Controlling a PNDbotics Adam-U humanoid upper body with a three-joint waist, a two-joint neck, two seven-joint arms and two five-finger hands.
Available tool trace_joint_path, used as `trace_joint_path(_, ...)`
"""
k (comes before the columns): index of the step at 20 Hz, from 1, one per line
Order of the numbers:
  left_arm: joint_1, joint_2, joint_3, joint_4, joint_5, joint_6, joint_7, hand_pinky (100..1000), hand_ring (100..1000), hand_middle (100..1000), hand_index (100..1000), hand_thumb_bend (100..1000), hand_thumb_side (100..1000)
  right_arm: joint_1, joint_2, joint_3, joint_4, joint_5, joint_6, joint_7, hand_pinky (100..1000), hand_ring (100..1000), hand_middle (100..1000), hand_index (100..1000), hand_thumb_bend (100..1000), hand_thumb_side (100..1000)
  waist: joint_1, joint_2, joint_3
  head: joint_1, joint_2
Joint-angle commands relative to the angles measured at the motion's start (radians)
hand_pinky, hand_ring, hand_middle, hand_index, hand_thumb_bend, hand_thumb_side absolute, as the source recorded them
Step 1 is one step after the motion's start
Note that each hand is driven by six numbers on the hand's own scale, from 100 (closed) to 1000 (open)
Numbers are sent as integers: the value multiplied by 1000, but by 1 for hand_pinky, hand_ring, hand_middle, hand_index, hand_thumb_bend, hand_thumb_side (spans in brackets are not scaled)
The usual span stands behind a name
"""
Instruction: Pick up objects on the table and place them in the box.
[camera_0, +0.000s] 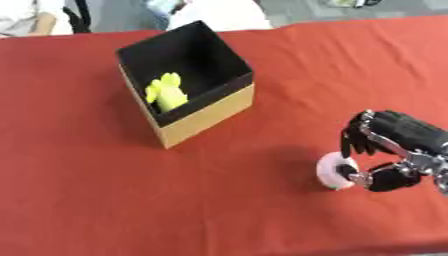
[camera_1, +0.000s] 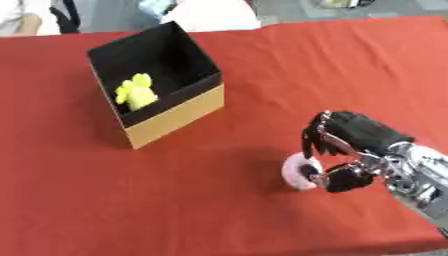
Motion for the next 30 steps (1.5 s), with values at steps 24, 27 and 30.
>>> trace_joint_path(24, -12, 22, 8, -15, -5, -3, -14, 540, 808, 676, 819, 100, 289, -52, -20, -1, -14, 10, 0, 419, 662, 746, 693, 839, 427, 275, 3, -7, 2, -14, 5)
trace_joint_path(27, -12, 21, 8, -15, -4, -3, -15, 540, 808, 677, 819, 100, 291, -58, -14, 4, -14, 1, 3, 421, 651, 730, 658, 812, 397, 302, 3, -5, 2, -15, 5)
trace_joint_path(30, -13, 21, 8, -15, -4, -3, -16, 540, 808, 677, 818, 100, 292, -59, -10, 10, -14, -9, 7, 417, 634, 704, 620, 784, 366, 307, 5, -3, 3, -17, 5)
